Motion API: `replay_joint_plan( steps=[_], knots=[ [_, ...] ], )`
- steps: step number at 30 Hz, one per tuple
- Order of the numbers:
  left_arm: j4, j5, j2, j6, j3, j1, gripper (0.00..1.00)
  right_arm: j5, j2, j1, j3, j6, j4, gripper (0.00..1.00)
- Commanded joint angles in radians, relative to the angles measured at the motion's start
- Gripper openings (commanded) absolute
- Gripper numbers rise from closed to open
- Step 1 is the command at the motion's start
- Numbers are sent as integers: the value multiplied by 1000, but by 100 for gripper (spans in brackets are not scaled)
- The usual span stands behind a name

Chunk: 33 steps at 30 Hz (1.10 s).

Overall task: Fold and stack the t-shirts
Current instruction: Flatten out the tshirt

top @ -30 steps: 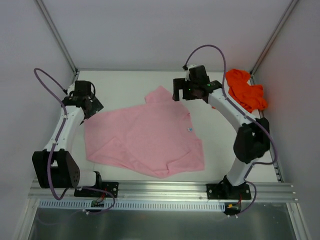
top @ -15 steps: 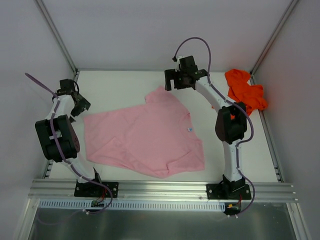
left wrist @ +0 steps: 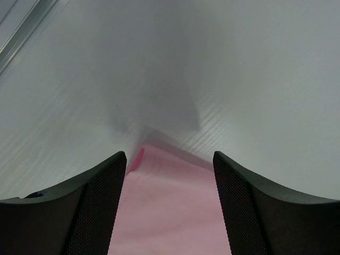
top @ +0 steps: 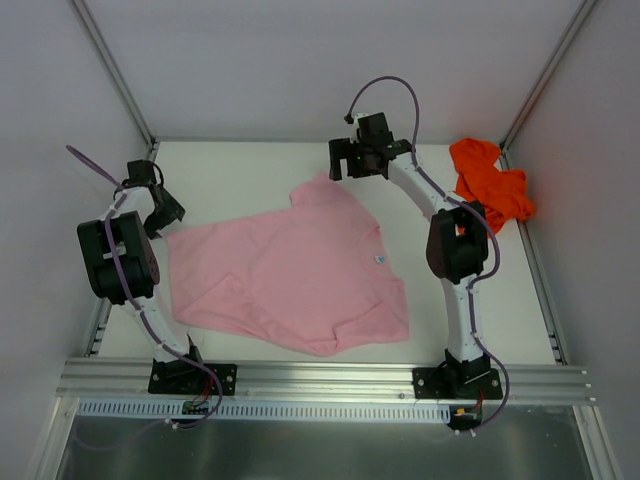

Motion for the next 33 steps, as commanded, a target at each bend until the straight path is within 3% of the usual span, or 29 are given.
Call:
replay_joint_plan(
  steps=[1, 12, 21, 23, 24, 26, 27, 30, 31, 33],
  knots=[
    [17, 1, 9, -3, 23, 7, 66, 7, 3, -12, 49, 6, 20, 96],
    [28, 11, 27, -8, -27, 6, 54, 32, 58, -17, 81, 47, -4, 96],
    [21, 3, 9, 6, -55, 7, 61, 7, 92, -16, 99, 84, 8, 96],
    [25, 6, 7, 6, -67, 7, 56, 3, 107, -16, 109, 90, 7, 96],
    [31, 6, 6, 8, -70, 6, 43, 3, 113, -16, 116, 95, 5, 96],
    [32, 15, 12, 6, -70, 6, 34, 7, 132, -16, 125, 101, 2, 96],
    [35, 30, 15, 3, -72, 6, 22, 10, 135, -16, 129, 103, 0, 96],
    [51, 53, 12, -3, -86, 7, 5, 38, 174, -14, 161, 113, -42, 96],
    [55, 55, 11, -3, -87, 7, 0, 48, 188, -13, 199, 121, -59, 96],
    [61, 66, 9, 1, -97, 7, 0, 58, 234, -5, 237, 121, -99, 96]
  ],
)
